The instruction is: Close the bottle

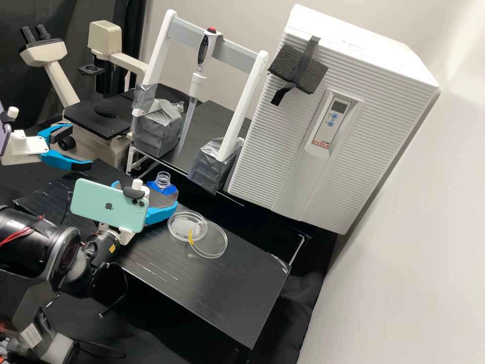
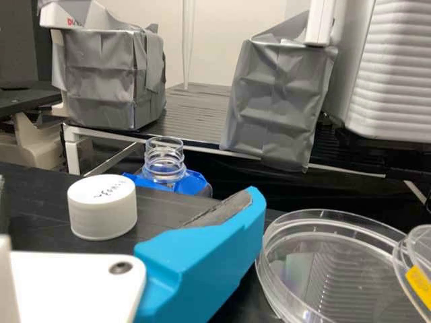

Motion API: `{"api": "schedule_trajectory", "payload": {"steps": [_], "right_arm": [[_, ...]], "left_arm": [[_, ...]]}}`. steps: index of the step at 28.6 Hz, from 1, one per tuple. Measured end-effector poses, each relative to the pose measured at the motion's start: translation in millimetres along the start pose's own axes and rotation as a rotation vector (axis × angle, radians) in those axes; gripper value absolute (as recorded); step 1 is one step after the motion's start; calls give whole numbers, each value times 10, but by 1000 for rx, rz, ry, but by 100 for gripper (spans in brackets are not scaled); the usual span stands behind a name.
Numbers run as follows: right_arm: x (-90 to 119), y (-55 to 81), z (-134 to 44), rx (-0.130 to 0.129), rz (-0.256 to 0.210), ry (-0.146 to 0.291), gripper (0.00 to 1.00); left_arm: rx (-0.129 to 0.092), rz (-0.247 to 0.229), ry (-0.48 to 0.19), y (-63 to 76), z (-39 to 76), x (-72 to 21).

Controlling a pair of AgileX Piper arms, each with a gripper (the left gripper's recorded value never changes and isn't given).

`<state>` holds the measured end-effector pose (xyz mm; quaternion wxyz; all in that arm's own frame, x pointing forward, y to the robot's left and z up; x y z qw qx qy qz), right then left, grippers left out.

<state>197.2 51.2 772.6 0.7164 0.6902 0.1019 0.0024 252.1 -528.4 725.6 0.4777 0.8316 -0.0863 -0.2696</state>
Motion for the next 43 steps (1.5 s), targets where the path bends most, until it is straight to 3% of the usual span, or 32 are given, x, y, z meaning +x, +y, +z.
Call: {"api": "schedule_trajectory", "payload": {"steps": [1,43], "right_arm": [[2,-2,2,0,0,0,0],[62,-40,-106,1,-17,52,0]], "left_arm": [[0,0,0,0,0,0],[-3,-11,33,-30,-92,2]]}}
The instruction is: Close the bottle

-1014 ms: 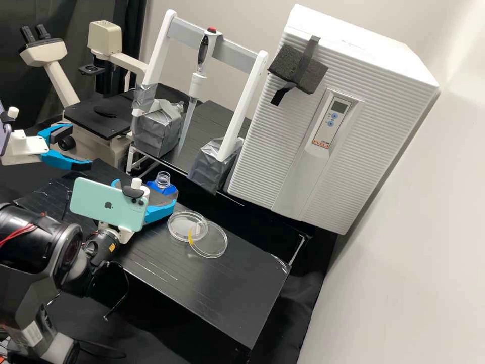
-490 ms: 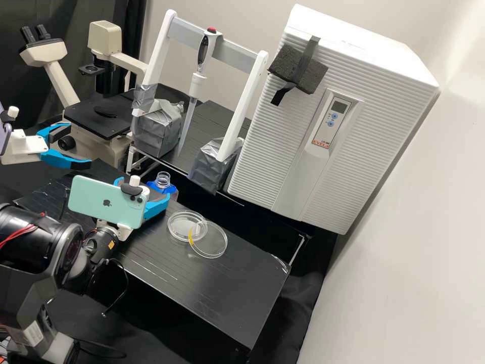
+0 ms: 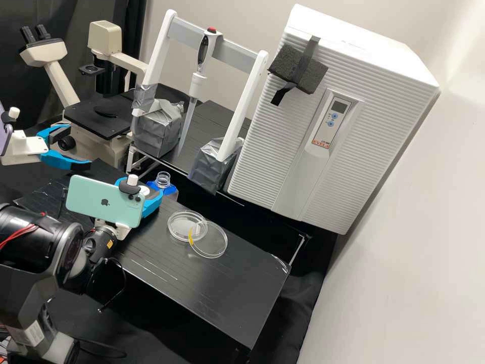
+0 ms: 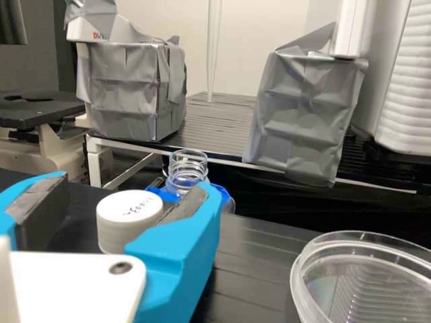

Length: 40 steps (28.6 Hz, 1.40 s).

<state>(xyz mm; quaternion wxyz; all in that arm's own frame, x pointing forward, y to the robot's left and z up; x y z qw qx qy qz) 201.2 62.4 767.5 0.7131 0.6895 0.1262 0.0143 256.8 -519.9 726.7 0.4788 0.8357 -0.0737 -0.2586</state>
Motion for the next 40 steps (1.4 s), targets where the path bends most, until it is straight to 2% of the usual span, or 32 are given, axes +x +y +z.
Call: {"api": "schedule_trajectory", "payload": {"steps": [8,13,14,20,21,24,40], "right_arm": [[15,9,-13,1,4,6,0],[31,-28,20,-1,-13,-11,0],[34,-36,27,-1,-17,-14,100],[45,-62,57,-17,-28,-29,100],[45,-60,56,-17,-27,-29,0],[47,-53,64,-17,-21,-30,0],[48,-49,69,-15,-16,-34,0]], "left_arm": [[-2,1,4,1,-3,0],[-3,0,-1,-3,13,2],[-3,0,-3,-4,17,3],[-8,5,5,3,16,2],[-11,6,8,3,17,3],[-5,7,12,4,13,3],[-7,16,11,21,21,20]]}}
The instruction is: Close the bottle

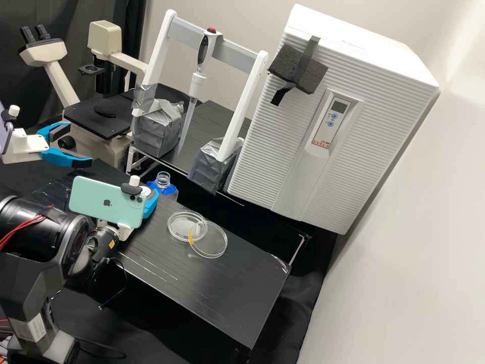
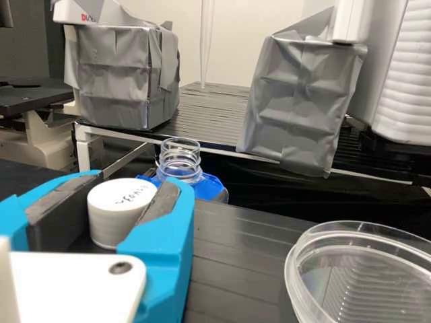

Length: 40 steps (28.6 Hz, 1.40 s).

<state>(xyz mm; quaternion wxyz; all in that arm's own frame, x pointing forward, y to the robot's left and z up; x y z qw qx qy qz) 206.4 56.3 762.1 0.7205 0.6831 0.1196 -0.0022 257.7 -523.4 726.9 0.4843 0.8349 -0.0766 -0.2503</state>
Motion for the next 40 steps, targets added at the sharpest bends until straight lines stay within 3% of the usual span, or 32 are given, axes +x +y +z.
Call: {"api": "schedule_trajectory", "payload": {"steps": [14,21,30,34,36,40], "right_arm": [[5,3,-4,0,2,2,0],[79,61,-47,9,33,12,0],[319,165,-119,34,89,12,0],[465,170,-140,32,79,4,0],[547,177,-152,18,69,-9,0],[656,266,-194,28,102,-8,0]], "left_arm": [[-1,5,13,4,-12,0],[-1,5,13,4,-12,0],[-1,3,7,0,4,2],[-1,2,3,-3,15,3],[-1,1,1,-5,22,3],[-1,-1,-8,-12,46,5]]}}
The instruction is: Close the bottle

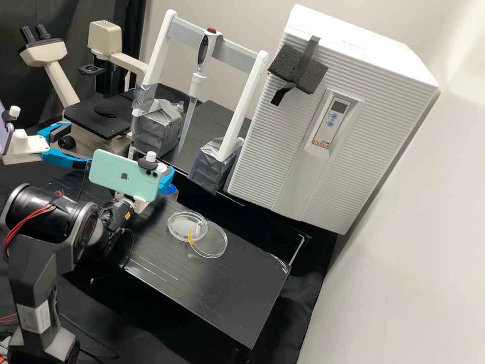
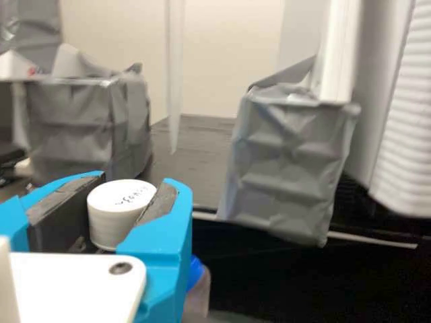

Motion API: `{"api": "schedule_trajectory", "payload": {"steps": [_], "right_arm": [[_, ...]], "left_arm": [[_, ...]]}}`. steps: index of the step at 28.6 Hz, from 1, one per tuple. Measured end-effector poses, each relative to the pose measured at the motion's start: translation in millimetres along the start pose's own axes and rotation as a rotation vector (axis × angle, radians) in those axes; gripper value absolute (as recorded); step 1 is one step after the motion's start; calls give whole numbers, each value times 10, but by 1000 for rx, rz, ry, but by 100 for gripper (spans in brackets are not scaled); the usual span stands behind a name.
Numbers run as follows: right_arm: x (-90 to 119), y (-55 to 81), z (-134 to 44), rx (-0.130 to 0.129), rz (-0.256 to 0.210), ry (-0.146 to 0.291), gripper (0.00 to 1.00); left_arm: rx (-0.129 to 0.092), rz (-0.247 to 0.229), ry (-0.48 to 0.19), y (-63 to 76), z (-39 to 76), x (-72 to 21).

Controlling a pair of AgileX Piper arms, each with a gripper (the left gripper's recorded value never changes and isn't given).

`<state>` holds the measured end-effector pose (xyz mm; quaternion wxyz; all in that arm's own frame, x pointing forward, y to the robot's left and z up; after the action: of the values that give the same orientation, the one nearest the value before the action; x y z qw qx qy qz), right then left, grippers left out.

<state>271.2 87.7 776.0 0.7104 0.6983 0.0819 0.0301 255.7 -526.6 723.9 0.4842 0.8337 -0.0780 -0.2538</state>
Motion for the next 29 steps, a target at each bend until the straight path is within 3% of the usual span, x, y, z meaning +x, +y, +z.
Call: {"api": "schedule_trajectory", "payload": {"steps": [3,8,15,19,29], "right_arm": [[63,75,-18,-4,36,-1,0],[104,129,-22,-4,56,-5,0],[165,127,-30,-4,54,-8,0],[230,93,-2,-29,46,-28,0],[306,30,74,-20,30,-80,0]], "left_arm": [[0,-1,-4,-3,10,1],[-1,-2,-6,-6,21,2],[-1,4,-10,7,32,16],[-3,5,-7,8,29,17],[-3,5,-7,8,29,17]]}}
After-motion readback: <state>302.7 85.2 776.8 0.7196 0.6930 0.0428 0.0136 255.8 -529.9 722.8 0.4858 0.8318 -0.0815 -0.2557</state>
